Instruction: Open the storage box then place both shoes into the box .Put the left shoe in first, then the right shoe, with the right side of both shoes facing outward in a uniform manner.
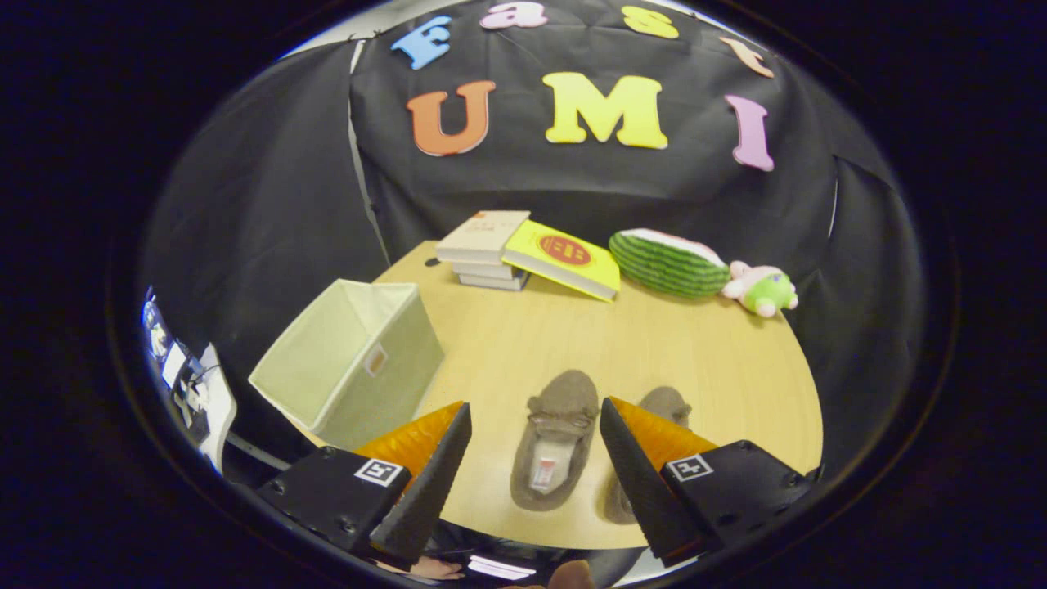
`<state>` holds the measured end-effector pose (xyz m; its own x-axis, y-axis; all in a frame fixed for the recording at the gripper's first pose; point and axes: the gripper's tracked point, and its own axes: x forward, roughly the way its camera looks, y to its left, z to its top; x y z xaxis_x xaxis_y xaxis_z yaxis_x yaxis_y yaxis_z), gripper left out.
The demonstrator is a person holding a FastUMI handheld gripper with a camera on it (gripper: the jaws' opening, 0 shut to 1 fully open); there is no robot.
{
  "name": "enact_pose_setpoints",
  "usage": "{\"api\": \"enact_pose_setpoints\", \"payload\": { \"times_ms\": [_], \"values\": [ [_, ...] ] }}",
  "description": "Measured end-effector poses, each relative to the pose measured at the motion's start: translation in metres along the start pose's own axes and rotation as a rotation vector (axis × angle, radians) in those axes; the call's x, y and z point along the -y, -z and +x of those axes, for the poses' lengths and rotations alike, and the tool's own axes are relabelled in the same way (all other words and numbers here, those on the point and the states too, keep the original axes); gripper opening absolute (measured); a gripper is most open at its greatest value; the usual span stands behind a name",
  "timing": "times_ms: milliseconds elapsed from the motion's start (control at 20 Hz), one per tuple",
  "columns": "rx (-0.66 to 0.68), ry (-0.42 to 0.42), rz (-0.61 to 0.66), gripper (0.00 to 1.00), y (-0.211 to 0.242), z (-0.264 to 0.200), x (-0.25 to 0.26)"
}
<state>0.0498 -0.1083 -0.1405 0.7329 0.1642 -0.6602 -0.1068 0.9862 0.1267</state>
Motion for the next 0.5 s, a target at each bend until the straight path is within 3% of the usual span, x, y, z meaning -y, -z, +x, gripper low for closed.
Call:
{"api": "enact_pose_setpoints", "payload": {
  "times_ms": [300,500],
  "values": [
    [-0.254,0.009,0.109,1.0,0.074,0.052,0.037],
    [-0.355,-0.017,0.165,0.98,0.093,0.083,0.044]
  ]
}}
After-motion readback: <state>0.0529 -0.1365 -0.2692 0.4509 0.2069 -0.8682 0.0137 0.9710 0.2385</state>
